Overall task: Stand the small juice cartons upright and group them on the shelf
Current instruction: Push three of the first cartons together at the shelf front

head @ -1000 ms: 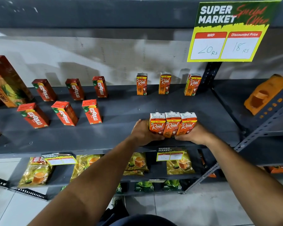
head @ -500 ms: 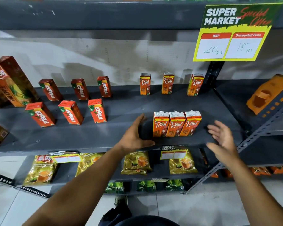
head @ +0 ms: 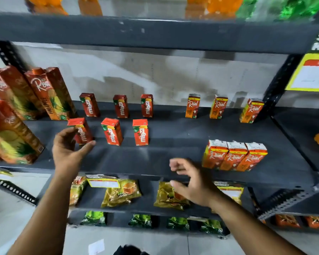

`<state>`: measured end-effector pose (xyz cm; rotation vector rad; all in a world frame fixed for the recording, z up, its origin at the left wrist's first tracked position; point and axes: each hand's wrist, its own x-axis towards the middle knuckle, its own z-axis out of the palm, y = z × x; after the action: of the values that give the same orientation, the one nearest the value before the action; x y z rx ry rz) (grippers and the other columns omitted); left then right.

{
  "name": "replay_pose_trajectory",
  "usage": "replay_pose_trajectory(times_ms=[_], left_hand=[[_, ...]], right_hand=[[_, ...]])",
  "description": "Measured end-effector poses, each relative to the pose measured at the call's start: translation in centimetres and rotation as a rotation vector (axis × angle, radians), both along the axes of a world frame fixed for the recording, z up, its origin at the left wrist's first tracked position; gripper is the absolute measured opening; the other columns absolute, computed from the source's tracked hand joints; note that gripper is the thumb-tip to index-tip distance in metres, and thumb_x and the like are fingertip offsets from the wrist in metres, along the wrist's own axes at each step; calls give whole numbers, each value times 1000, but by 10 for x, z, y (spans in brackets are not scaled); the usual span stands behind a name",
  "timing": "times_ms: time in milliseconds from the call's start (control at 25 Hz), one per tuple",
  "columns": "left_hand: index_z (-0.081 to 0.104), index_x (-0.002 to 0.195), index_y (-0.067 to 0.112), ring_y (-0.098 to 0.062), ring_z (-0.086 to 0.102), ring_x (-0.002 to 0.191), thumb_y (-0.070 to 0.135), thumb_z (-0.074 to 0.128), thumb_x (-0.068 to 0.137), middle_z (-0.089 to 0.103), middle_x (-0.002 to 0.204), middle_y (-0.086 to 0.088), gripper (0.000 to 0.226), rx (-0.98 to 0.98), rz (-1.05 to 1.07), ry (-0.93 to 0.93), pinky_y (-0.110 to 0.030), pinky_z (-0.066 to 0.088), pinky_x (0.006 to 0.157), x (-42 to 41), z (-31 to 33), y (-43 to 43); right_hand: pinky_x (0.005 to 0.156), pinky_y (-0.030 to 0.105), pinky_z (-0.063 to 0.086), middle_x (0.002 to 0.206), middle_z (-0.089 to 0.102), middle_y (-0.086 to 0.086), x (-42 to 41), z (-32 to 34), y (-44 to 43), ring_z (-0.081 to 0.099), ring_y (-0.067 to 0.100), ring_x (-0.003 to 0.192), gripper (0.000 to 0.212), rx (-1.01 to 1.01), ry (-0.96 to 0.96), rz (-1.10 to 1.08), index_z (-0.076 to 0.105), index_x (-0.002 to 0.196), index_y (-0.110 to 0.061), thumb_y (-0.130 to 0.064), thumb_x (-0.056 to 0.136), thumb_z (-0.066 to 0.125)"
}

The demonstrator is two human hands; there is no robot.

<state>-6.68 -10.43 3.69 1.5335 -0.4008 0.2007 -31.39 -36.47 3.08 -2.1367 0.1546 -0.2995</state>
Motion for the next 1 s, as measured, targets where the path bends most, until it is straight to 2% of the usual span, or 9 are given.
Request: replay_pose_trajectory(times_ms=[80,160,360,440,520,680,800,920,1000], left_hand=[[49,110,24,1,58,99,-6,80,66,56,113,1,62,63,-14,104,-17,47,91,31,6,6],[46,109,20,-9,58,97,-5,82,62,55,109,-1,64,91,-10,156,-18,48,84,53,3,6],[36,124,17,-12,44,110,7,86,65,43,125,-3,78,181,55,202,-19,37,92,91,-10,17],[32,137,14,-11,45,117,-2,79,70,42,132,-1,84,149,-124,248,-20,37,97,105,-12,16],[34,138,15,-5,56,105,-9,72,74,53,124,0,78,161,-305,289,-19,47,89,121,-11,14],[61,119,9,6,61,79,0,60,89,64,105,-6,31,460,-354,190,-14,51,75,136,-9,11],[63,115,20,-5,59,93,7,64,88,59,114,-2,30,647,-395,32,-21,50,82,147,-9,12],[48,134,23,-21,56,115,22,70,85,54,128,-3,54,712,-507,163,-24,46,86,153,-3,7],[39,142,20,-22,53,119,40,75,78,52,132,-3,76,968,-573,131,-26,43,91,152,4,-3]], right_hand=[[101,24,46,131,55,-4,47,10,5,54,4,120,69,44,-3,-52,42,132,-34,-16,75,78],[105,26,40,143,46,0,91,16,3,46,9,129,88,102,46,-122,32,144,-25,-12,72,82],[105,27,37,151,35,2,173,8,-2,41,15,134,125,146,124,-194,13,152,-27,-12,56,93],[92,22,49,144,48,7,185,0,1,57,13,117,122,214,160,-178,18,148,-35,-1,56,90],[85,25,55,127,63,11,194,-10,3,67,9,96,107,226,176,-217,35,138,-39,-6,54,92],[94,48,53,100,76,-3,200,-24,-3,72,16,92,94,173,286,-325,69,106,-27,-69,24,87],[95,47,53,98,77,-4,199,-20,1,72,15,92,78,164,283,-365,71,104,-24,-53,34,92],[95,47,53,96,77,-4,198,-14,8,72,15,91,59,164,278,-374,72,102,-23,-28,48,94],[93,44,54,94,77,-5,199,-13,9,72,15,90,53,157,294,-406,72,99,-25,-24,51,93]])
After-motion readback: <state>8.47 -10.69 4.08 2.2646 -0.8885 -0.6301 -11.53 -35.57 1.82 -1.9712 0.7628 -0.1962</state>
